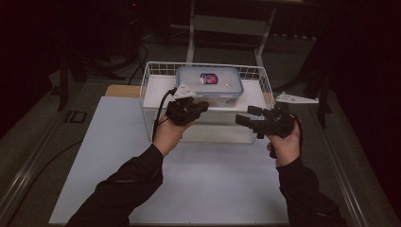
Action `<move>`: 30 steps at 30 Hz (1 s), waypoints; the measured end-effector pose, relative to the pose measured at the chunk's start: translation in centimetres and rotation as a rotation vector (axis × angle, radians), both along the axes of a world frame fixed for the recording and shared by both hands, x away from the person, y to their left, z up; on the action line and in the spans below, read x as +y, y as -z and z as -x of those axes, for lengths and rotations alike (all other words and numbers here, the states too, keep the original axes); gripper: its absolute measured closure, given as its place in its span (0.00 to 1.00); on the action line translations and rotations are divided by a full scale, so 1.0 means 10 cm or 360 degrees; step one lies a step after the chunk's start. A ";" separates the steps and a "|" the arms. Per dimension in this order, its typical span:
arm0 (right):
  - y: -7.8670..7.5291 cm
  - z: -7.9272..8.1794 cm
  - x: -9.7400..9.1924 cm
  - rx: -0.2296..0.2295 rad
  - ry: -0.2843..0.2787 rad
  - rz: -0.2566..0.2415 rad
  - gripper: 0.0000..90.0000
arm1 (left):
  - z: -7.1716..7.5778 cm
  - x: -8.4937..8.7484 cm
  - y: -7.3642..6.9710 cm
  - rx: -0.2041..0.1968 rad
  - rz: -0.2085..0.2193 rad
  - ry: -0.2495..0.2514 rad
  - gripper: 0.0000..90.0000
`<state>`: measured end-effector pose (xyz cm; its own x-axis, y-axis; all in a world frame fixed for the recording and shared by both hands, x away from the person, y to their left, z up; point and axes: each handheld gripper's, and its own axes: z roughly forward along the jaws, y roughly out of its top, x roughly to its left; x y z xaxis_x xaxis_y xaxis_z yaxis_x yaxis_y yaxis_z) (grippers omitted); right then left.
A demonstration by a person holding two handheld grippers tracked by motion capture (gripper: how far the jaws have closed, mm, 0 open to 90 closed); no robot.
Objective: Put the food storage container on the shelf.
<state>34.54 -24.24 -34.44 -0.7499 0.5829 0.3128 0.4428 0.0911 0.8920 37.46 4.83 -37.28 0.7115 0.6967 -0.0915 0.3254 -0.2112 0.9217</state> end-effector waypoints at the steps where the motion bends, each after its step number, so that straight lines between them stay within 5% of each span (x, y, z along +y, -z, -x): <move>1: 0.00 0.00 -0.01 -0.0004 -0.0001 0.0002 0.18 | -0.01 -0.02 0.00 -0.0002 -0.0011 -0.0004 0.96; 19: 0.00 0.02 0.01 -0.0006 -0.0008 0.0011 0.18 | -0.16 0.08 0.00 0.0065 -0.0055 -0.0094 0.96; 22: 0.00 0.03 0.03 -0.0009 -0.0018 0.0013 0.18 | -0.19 0.15 0.00 0.0096 -0.0020 -0.0121 0.96; 30: 0.01 0.07 0.06 -0.0031 -0.0036 0.0017 0.17 | -0.04 0.19 0.02 0.0075 -0.0020 -0.0029 0.74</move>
